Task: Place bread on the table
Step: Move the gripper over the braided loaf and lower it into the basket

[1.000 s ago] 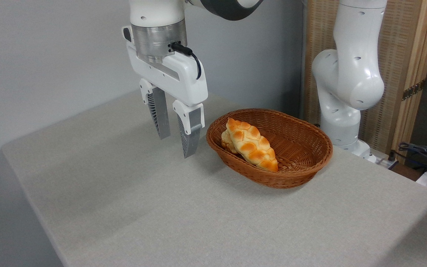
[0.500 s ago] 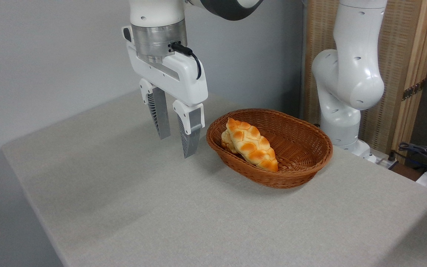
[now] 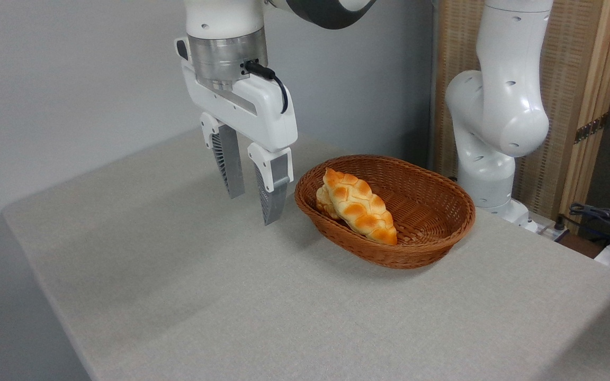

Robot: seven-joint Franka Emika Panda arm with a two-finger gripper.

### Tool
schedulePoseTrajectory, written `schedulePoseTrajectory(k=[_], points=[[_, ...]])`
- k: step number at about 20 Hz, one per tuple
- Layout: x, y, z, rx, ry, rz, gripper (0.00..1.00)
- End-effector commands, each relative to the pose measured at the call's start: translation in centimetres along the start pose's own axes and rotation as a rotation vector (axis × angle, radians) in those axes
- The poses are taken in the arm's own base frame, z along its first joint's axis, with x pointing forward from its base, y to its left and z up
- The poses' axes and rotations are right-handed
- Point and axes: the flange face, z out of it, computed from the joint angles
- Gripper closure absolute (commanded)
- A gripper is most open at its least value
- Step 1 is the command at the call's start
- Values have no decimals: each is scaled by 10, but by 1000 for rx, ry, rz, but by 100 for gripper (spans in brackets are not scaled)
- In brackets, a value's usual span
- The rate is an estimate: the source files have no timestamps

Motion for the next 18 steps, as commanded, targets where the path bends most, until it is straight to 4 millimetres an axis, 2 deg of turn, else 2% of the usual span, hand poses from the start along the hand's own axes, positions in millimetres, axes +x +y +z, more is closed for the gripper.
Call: schedulePoseTrajectory(k=[1, 5, 11, 14, 18], points=[[-1, 8, 1, -41, -22, 25, 0], [-5, 25, 9, -62, -25, 84, 0], [-35, 55, 28, -128, -30, 248, 0], [-50, 72, 48, -202, -82, 328, 0], [-68, 83, 64, -303, -170, 338, 0]])
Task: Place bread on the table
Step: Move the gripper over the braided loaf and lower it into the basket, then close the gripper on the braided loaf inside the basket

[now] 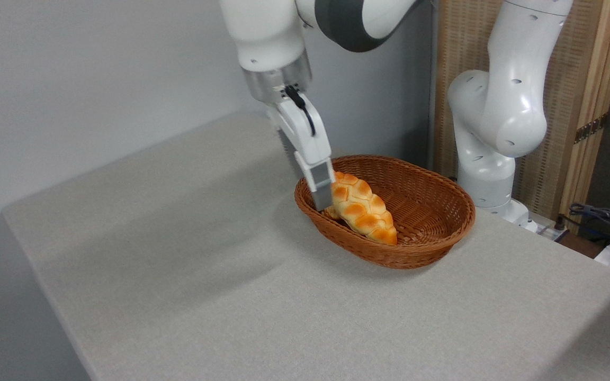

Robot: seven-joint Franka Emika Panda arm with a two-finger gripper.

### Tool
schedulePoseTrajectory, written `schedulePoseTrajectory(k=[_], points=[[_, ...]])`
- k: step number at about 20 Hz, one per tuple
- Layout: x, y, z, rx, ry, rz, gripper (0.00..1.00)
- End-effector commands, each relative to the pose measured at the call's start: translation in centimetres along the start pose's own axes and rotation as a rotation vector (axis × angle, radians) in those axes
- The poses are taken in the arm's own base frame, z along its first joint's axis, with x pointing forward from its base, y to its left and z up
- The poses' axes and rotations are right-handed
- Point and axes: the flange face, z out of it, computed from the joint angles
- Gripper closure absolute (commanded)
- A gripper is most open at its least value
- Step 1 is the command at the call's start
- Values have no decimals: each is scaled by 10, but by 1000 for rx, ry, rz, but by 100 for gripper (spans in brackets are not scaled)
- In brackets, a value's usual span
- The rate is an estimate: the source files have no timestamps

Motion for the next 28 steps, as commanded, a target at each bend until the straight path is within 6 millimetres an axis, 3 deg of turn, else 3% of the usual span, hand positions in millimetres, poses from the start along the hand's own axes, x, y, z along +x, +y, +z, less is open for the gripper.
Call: schedulePoseTrajectory(k=[1, 12, 16, 24, 25, 28], points=[[-12, 14, 18, -90, -46, 27, 0], [-13, 21, 46, -167, -104, 36, 0], [2, 28, 69, -190, -142, 68, 0], [29, 28, 89, -177, -175, 101, 2], [32, 26, 91, -169, -174, 102, 7], [36, 25, 93, -159, -172, 107, 45]])
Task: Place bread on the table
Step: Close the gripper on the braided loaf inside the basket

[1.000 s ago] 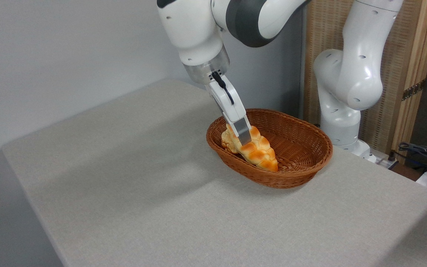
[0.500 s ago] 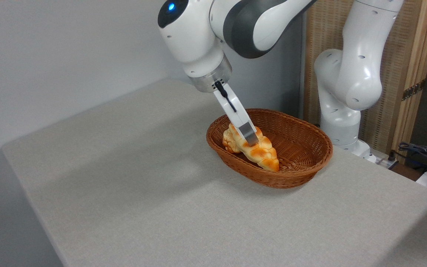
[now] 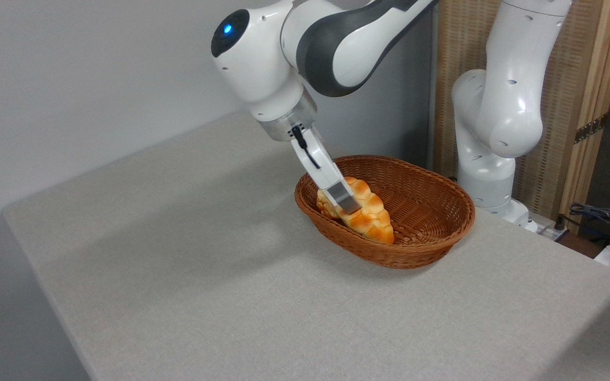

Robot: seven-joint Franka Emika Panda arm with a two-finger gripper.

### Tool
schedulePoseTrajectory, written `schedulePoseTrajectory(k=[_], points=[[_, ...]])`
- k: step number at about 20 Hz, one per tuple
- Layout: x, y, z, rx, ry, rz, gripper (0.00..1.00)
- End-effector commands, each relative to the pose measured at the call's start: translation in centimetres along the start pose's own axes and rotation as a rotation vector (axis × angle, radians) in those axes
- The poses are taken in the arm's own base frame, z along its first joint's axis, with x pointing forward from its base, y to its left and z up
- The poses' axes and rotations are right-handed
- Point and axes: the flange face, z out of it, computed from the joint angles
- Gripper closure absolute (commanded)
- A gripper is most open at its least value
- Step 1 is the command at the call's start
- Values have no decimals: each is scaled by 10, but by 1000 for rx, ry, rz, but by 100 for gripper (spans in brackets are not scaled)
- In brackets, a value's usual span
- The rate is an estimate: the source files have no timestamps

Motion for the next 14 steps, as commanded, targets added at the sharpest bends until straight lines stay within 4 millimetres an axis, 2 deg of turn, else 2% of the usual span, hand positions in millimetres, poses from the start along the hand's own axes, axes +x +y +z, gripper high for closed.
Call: schedulePoseTrajectory(k=[1, 2, 7, 14], points=[[10, -4, 5, 11, -1, 13, 51], [10, -5, 7, 7, -6, 12, 61], [11, -5, 6, 5, 3, 16, 81], [8, -6, 5, -4, 3, 11, 94]])
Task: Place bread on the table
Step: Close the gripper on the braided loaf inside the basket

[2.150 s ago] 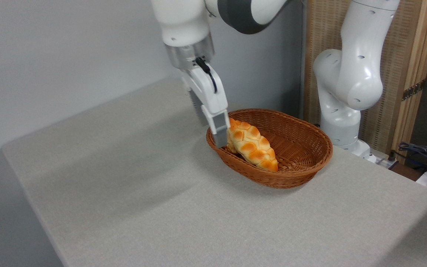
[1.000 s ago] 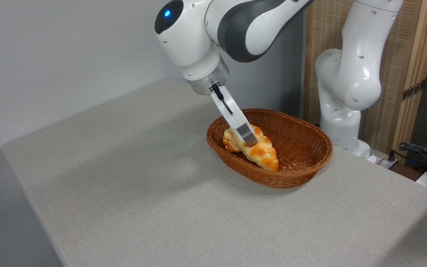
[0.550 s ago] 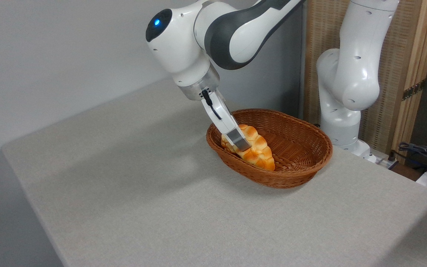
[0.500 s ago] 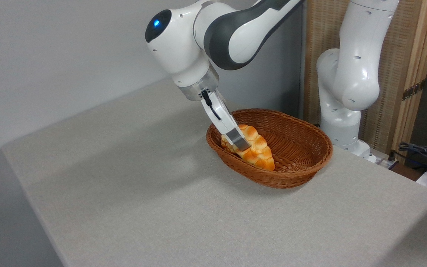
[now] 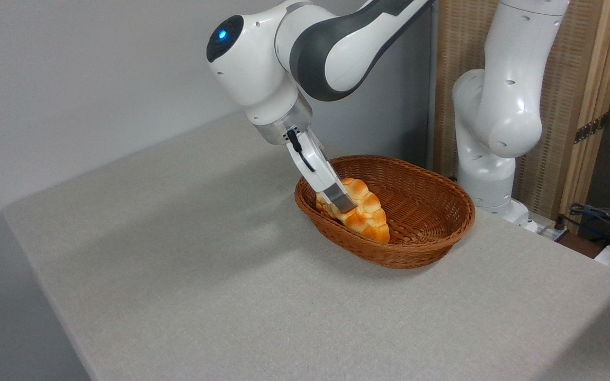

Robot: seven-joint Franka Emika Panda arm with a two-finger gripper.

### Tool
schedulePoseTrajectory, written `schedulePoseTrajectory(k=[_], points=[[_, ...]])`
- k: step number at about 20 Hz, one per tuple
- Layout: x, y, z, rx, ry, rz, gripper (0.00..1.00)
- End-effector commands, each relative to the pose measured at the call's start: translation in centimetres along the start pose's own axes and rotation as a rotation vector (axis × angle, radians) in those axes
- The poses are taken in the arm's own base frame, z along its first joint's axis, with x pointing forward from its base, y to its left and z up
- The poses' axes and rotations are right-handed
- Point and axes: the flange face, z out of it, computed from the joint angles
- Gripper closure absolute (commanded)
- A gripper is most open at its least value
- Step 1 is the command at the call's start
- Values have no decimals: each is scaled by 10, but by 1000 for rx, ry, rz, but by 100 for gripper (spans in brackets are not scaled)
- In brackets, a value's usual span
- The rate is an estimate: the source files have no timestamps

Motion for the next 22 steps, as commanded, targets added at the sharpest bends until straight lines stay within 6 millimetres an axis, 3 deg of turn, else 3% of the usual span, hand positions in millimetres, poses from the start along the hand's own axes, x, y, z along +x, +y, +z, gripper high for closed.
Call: schedulePoseTrajectory(k=[1, 3, 15, 22], points=[[1, -4, 1, -1, 15, 5, 96], [-1, -5, -2, 3, 20, -1, 100], [-4, -3, -9, -3, 21, -2, 99], [-24, -4, -44, -15, 50, -23, 99]])
